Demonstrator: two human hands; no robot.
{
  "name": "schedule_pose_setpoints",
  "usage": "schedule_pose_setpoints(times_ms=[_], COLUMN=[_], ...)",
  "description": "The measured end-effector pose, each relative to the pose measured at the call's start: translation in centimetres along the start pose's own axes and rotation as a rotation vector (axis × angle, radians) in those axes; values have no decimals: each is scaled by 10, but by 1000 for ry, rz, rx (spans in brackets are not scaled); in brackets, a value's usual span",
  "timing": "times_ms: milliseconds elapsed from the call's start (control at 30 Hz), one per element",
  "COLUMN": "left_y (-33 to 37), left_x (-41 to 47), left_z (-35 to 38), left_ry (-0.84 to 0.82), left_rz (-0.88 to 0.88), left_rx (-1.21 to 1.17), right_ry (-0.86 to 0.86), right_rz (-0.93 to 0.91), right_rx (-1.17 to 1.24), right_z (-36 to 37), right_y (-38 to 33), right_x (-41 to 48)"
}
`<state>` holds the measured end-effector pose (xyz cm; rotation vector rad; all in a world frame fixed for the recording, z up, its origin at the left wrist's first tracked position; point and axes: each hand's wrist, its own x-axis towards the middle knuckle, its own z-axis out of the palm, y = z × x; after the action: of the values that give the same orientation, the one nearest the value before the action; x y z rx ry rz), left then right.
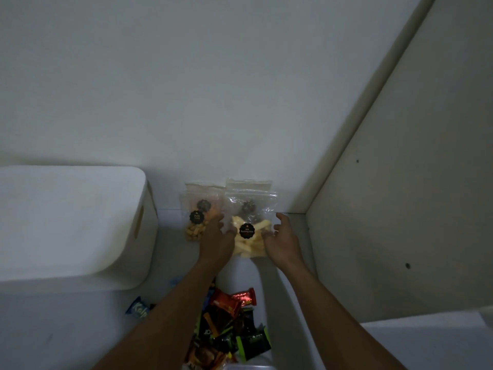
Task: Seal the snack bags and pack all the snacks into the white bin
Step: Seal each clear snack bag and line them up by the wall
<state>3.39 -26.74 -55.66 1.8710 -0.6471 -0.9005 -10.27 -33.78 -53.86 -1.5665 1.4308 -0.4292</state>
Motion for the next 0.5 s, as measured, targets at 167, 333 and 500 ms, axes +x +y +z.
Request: schedule_pose_setpoints(times_ms=[167,333,500], left_y=[30,81,102], left_x=[-23,-57,-73], left_z=[-29,-97,-190], left_ry=[84,233,322], left_rz=[187,354,379], left_rx=[186,330,529], right_ry=[26,29,-1], right_rz=[-118,-276,-371], right_rx=[-158,-335,-389], right_z=[-10,-10,19], right_y=[-29,-93,-162], right_x=[-19,-54,-92])
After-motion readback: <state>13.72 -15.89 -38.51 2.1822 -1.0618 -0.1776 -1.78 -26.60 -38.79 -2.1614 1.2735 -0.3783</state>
